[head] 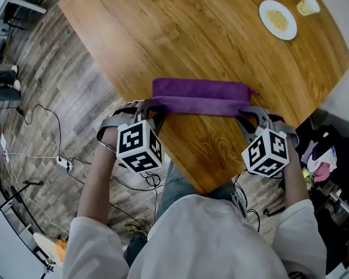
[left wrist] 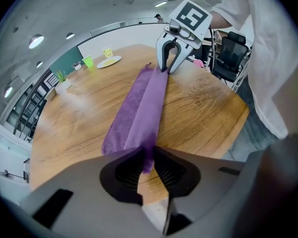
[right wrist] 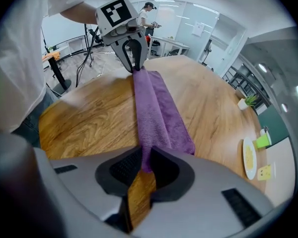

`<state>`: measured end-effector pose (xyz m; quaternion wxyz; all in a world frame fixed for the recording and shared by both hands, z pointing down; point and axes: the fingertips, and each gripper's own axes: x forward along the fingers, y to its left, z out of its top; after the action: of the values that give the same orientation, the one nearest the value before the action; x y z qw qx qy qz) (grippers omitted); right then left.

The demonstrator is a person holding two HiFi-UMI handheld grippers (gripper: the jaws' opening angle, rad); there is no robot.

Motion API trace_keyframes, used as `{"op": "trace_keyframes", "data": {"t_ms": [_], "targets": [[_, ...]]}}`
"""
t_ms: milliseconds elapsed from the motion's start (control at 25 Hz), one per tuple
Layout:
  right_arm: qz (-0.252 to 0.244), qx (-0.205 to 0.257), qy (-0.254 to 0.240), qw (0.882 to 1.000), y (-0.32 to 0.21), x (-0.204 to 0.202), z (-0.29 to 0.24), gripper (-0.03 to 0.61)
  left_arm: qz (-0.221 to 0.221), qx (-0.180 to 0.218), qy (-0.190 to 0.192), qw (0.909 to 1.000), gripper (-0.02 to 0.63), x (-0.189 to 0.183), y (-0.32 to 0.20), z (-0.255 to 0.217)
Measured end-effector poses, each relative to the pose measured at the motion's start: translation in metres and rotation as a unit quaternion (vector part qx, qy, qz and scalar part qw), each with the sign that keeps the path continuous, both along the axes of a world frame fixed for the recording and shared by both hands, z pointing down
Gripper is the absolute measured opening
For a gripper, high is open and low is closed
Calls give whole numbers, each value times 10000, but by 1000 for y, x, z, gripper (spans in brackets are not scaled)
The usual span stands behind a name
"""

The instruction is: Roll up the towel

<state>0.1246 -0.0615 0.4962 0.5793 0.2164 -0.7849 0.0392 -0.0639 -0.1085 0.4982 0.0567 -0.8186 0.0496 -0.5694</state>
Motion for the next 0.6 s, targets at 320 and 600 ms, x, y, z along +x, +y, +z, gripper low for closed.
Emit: {"op": "trace_keyframes", "data": {"t_ms": [320,600], "targets": [[92,153,-99,9998,2,-1,-2,40,57,400,-74,9992,32,-1,0,-1],[125,-273,-376,9988,44,-10,-11,38,20,-15,-115,9999,29,-12,42,-7]]}}
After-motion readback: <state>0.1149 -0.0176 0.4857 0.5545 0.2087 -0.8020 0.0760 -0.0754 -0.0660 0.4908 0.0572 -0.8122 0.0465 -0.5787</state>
